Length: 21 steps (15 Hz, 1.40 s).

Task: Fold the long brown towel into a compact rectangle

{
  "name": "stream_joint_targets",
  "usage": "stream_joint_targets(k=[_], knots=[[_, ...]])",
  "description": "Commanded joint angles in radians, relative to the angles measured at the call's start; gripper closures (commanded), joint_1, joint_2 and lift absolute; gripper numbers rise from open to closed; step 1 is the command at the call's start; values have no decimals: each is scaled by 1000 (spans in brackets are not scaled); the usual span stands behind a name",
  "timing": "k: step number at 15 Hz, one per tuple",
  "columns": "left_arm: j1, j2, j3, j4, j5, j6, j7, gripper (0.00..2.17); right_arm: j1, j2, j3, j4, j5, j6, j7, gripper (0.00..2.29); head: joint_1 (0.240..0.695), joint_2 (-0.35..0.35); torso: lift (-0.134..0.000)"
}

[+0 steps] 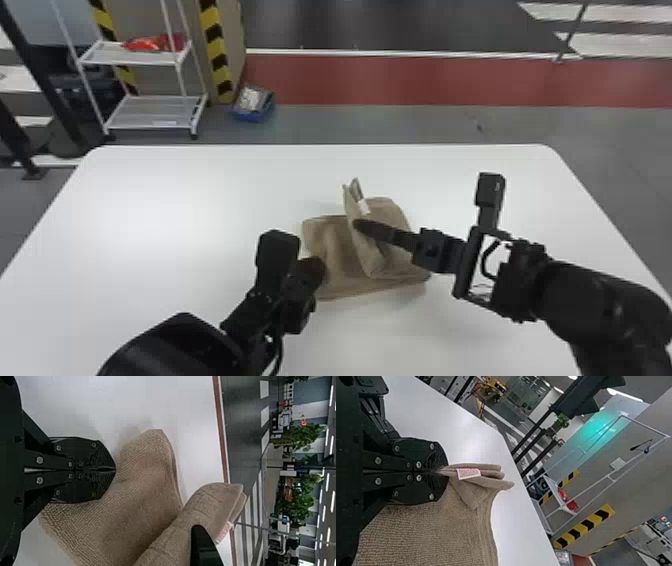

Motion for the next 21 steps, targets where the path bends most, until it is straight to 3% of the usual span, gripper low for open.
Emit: stream_joint_targets(k=[1, 3, 6, 8, 10, 12, 14, 16, 17, 18, 19, 21], knots=[[3, 1, -5, 0, 7, -6, 2, 1855, 0, 10, 30, 28, 17, -44, -1, 1315, 695, -21, -123], [5, 1, -2, 0, 7, -6, 2, 1855, -5, 23, 40, 40, 25, -47, -4, 1244, 695, -13, -123], [5, 1, 3, 0, 9, -6, 0, 1855, 1, 23, 46, 51, 0, -60, -1, 721, 695, -1, -123], [3, -3, 3, 9, 12, -6, 0, 1855, 7, 21, 46, 49, -6, -57, 5, 711, 695, 3, -123], [0, -4, 1, 14, 15, -9, -1, 1855, 30, 21, 37, 37, -15, -57, 9, 326, 695, 9, -123], [-1, -4, 1, 16, 18, -12, -1, 1855, 79, 15, -3, -15, -43, -57, 11, 309, 695, 8, -123], [-1, -4, 7, 14, 19, -18, -1, 1855, 136, 10, -71, -83, -58, -57, 13, 83, 695, -5, -123], [-1, -3, 12, 14, 24, -24, 0, 1855, 194, -17, -137, -161, -60, -47, 77, 83, 695, -26, -123], [-3, -3, 13, 14, 26, -24, 0, 1851, 234, -37, -167, -207, -58, -50, 95, 117, 695, -39, -123], [-3, -3, 23, 14, 32, -27, -4, 1845, 260, -39, -190, -233, -44, -53, 129, 343, 695, -50, -123], [-3, -3, 26, 17, 36, -27, -6, 1838, 288, -42, -210, -264, -9, -47, 169, 775, 695, -79, -123], [-4, 1, 29, 20, 35, -30, -4, 1838, 345, -63, -229, -336, 62, 2, 192, 1902, 695, -98, -123]])
